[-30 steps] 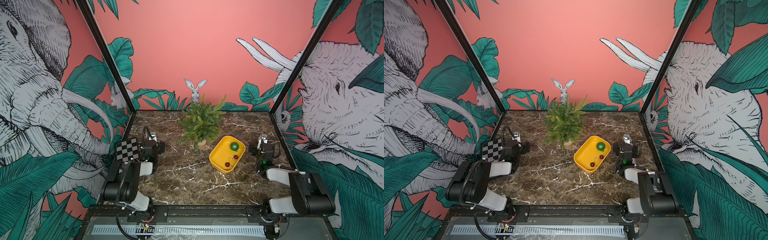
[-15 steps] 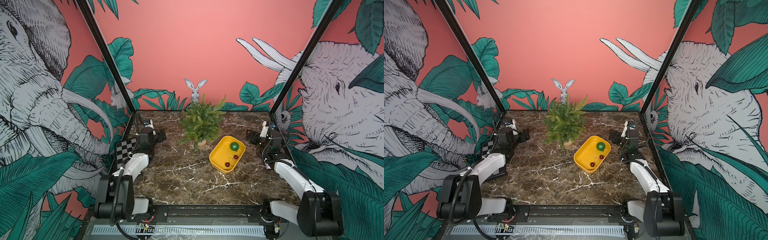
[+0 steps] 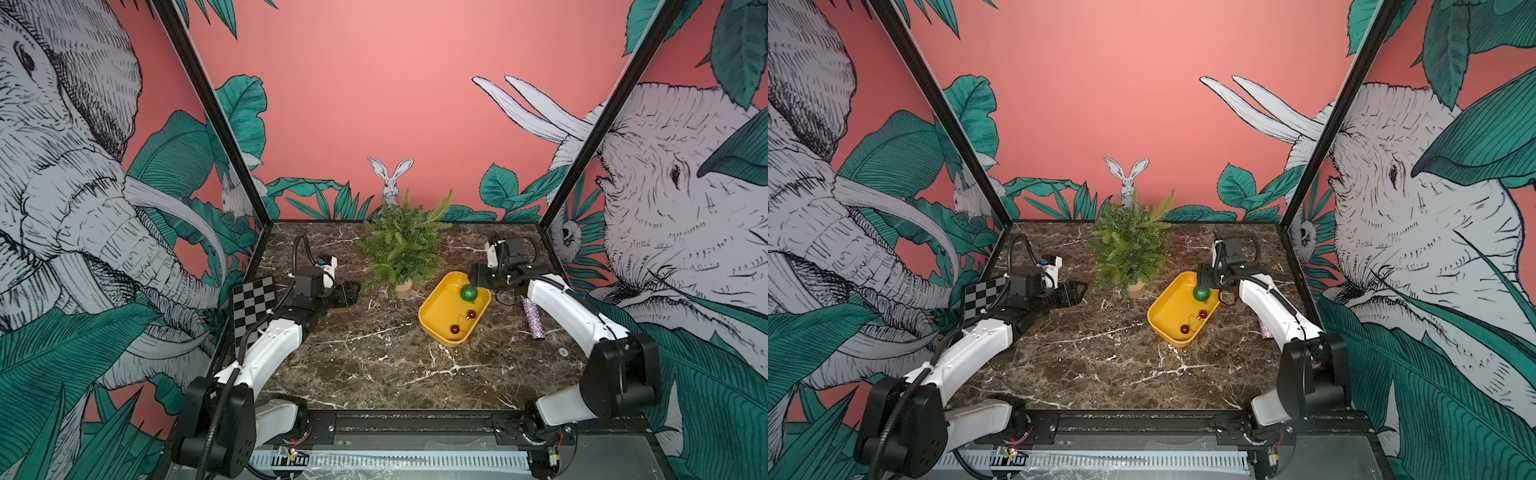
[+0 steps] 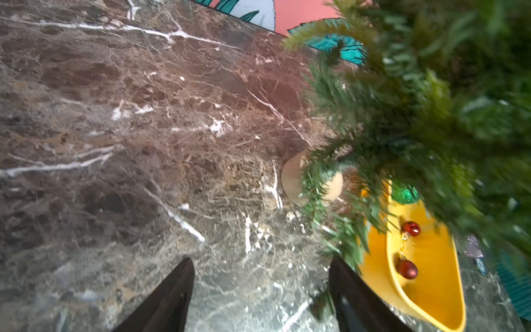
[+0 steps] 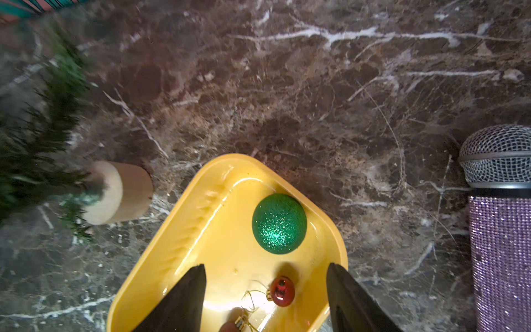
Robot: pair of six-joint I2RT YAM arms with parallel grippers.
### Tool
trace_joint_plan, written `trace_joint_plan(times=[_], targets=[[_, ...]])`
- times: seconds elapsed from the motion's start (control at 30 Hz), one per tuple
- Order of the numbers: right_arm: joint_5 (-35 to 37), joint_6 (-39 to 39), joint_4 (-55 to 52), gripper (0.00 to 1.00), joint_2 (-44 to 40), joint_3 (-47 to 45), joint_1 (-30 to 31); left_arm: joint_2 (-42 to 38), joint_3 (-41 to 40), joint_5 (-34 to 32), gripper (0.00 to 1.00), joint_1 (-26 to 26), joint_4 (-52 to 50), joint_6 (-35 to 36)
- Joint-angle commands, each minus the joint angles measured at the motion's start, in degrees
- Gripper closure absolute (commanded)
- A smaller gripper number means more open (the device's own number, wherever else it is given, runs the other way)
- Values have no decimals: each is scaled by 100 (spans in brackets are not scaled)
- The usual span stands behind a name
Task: Decorate the small christmas tree with ornaments
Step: Pick up an ornament from the container.
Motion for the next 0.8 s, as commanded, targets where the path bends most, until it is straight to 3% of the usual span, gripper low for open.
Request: trace_joint_plan(times=[0.0, 0.23, 0.77], targets=[[571, -312, -773, 31, 449, 395, 212, -344, -359, 106, 24, -127, -260, -271], [1159, -571, -1231, 29, 1618, 1249, 544, -494, -639, 283, 23, -257, -133, -477], [1473, -718, -1486, 26, 2712, 1808, 745, -396, -822, 366, 23, -354, 128, -702]])
